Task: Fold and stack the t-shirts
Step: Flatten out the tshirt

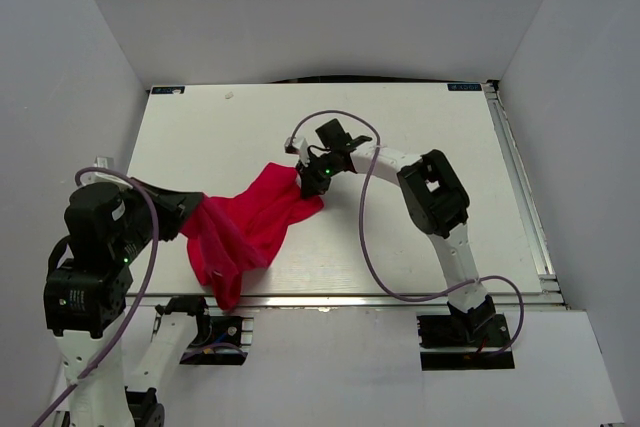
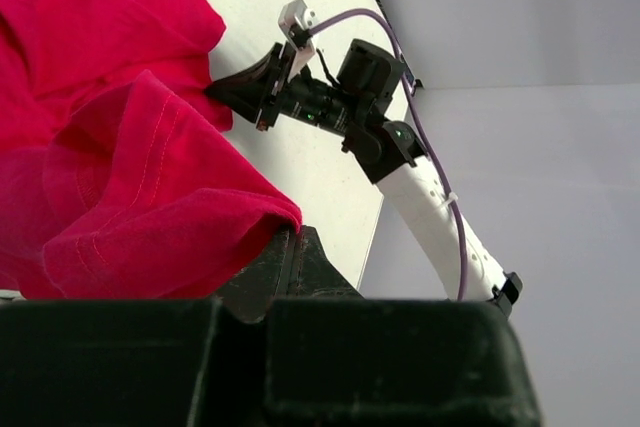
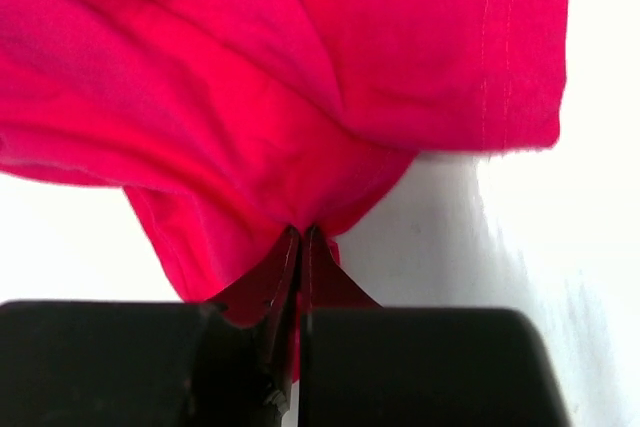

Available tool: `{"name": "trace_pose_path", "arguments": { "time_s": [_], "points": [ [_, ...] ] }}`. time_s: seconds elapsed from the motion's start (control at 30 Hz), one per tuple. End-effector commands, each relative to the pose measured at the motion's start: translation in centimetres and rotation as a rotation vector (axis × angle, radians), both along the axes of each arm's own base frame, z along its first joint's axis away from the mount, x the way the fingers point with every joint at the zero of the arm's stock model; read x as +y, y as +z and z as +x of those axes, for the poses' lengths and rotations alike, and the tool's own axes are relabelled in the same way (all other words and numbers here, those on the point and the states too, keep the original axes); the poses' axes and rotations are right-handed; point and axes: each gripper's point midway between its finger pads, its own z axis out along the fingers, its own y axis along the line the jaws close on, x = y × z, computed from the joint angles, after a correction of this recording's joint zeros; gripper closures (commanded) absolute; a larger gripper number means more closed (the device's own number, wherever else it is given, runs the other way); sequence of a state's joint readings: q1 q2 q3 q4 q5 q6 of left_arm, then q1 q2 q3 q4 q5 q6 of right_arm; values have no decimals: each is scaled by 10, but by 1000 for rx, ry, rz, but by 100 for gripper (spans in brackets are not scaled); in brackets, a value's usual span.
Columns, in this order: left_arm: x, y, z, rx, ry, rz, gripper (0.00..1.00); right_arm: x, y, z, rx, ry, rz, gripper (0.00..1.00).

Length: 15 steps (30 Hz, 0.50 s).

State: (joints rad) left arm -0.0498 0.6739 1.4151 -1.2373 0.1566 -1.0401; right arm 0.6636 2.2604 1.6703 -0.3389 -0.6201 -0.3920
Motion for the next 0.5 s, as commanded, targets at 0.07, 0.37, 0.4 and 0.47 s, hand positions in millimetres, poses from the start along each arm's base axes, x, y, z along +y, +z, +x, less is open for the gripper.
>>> {"name": "trace_pose_path", "arguments": {
  "time_s": [0.07,0.37,0.4,0.47],
  "points": [
    [-1,25,16,-93,-16,23,100,-21,67,25,-91,-69,124,100],
    [-8,37,68,-176,-96,106,100,-113,115,56,-136,-212,167,100],
    [-10,41,76,-204,-108,102,100,-122,112,56,-136,-223,158,100],
    [-18,23,89,-183,-156,97,100,-143,100,50,-119,-255,131,100]
  ]
}}
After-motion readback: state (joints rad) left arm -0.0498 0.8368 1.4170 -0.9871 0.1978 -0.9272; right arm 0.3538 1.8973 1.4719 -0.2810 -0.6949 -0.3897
